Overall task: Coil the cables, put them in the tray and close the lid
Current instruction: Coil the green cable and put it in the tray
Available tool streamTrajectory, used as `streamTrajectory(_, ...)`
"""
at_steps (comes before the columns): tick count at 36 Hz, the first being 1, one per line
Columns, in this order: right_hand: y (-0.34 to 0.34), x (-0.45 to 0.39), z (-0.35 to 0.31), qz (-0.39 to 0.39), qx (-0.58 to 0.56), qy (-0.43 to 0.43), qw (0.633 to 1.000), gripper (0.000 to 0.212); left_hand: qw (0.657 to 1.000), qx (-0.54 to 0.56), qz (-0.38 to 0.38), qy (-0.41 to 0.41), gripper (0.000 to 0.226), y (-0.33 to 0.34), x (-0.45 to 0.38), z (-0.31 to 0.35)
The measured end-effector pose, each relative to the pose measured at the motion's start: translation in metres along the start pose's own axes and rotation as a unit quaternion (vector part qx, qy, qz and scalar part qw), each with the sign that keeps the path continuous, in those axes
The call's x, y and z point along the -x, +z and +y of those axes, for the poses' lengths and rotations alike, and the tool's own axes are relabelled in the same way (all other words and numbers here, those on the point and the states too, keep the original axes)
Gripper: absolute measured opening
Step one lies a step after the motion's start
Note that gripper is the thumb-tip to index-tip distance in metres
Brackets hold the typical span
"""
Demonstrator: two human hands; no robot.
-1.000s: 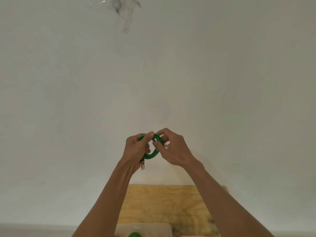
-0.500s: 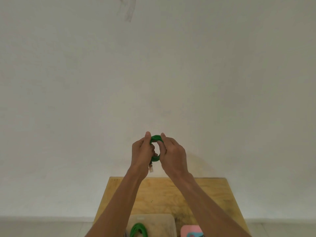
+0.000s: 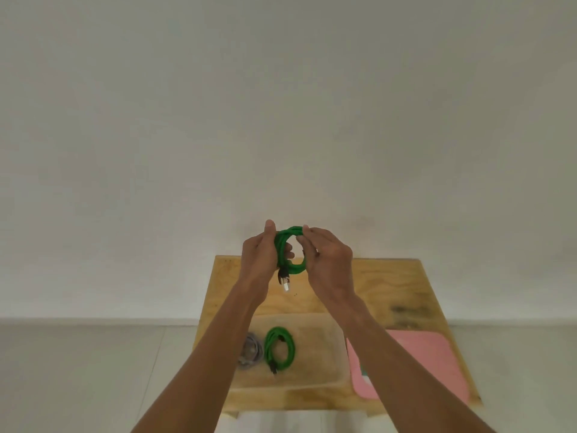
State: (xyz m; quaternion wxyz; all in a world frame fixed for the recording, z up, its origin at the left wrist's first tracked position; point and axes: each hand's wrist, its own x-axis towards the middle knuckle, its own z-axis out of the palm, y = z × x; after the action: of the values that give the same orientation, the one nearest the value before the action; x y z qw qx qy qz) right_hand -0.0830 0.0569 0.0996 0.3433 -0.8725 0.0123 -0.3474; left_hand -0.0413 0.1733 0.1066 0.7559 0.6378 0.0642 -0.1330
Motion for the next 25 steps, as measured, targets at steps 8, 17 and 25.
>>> streamTrajectory(8, 0.010, 0.063, 0.026, -0.036, 0.030, 0.102, 0.994, 0.014, 0.964, -0.253, 0.057, 0.053, 0.047, -0.053, 0.001, -0.061)
streamTrajectory(17, 0.014, 0.131, 0.075, -0.142, 0.087, 0.212, 0.963, 0.019, 0.842, -0.526, 0.042, 0.117, 0.059, -0.097, 0.028, -0.168)
streamTrajectory(25, 0.029, 0.164, 0.100, -0.244, 0.154, 0.225, 0.931, 0.024, 0.761, -0.644, -0.033, 0.075, 0.074, -0.115, 0.039, -0.208)
